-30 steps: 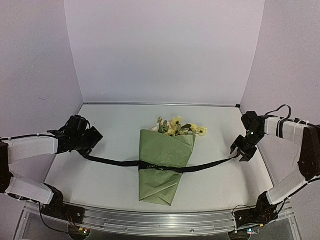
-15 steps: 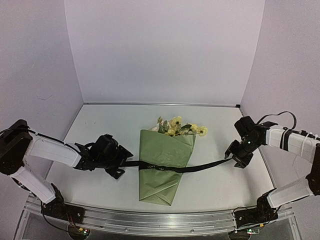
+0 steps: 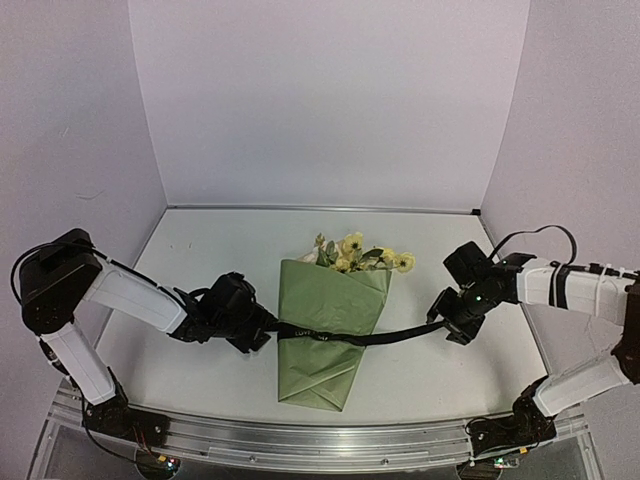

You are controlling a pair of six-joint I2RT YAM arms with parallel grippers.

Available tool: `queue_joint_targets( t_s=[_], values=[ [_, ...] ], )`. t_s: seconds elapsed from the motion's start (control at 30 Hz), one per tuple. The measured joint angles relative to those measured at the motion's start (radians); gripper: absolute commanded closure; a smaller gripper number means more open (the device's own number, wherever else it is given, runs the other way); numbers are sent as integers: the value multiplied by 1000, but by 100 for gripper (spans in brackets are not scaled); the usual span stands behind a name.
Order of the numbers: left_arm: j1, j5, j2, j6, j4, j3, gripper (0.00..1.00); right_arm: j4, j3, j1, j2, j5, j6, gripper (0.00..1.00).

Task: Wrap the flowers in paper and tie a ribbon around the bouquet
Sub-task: Tie the ribbon around the folded bouquet.

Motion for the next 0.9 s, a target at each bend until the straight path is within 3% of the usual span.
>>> queue_joint_targets(
  t_s=[0.13,0.27,0.53,0.9],
  values=[
    [0,-12,10,27,-6,6,89,62,0,40,63,-7,49,39],
    [0,-29,9,60,-13,19,99,140,0,83,150,-23,112,36],
    [1,-37,-21,129,-29,21,100,293,1,138,275,-31,230,34],
    [3,-35,-77,180,-49,21,100,572,-63,218,293,34,419,34]
  ],
)
